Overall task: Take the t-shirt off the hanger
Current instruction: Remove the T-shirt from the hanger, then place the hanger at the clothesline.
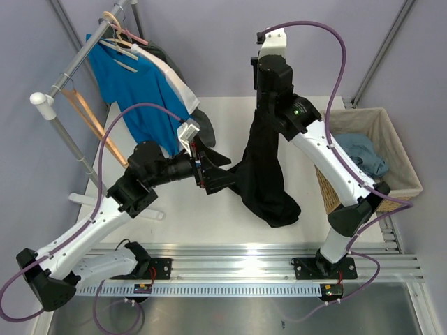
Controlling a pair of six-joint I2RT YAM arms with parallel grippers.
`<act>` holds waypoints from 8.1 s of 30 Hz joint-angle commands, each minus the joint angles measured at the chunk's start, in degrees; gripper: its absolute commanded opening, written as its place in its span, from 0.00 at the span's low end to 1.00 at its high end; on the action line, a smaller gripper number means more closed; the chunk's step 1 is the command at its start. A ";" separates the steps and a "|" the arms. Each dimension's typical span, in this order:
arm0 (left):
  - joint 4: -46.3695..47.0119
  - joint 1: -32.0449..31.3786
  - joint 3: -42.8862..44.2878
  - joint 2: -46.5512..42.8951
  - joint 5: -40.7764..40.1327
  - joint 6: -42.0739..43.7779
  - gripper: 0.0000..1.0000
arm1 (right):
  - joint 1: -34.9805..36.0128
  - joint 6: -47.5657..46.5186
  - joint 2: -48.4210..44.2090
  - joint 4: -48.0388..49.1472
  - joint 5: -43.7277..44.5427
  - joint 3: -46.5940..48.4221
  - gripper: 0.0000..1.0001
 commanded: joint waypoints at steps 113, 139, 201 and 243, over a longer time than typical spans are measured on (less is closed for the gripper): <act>-10.60 -8.08 -0.95 4.47 -58.98 11.48 0.00 | -22.63 16.91 -8.18 -7.23 -31.03 7.84 0.00; -15.60 -8.08 18.33 25.10 -45.56 12.45 0.85 | -22.63 24.66 -22.06 -2.50 -48.01 -8.04 0.00; -40.13 -7.99 39.70 25.60 -30.84 15.27 0.00 | 7.78 -15.69 -19.52 39.71 -0.19 -43.31 0.00; -41.62 -8.08 10.06 -15.35 -52.53 5.86 0.00 | 7.86 5.76 -37.63 14.66 -9.34 -41.11 1.00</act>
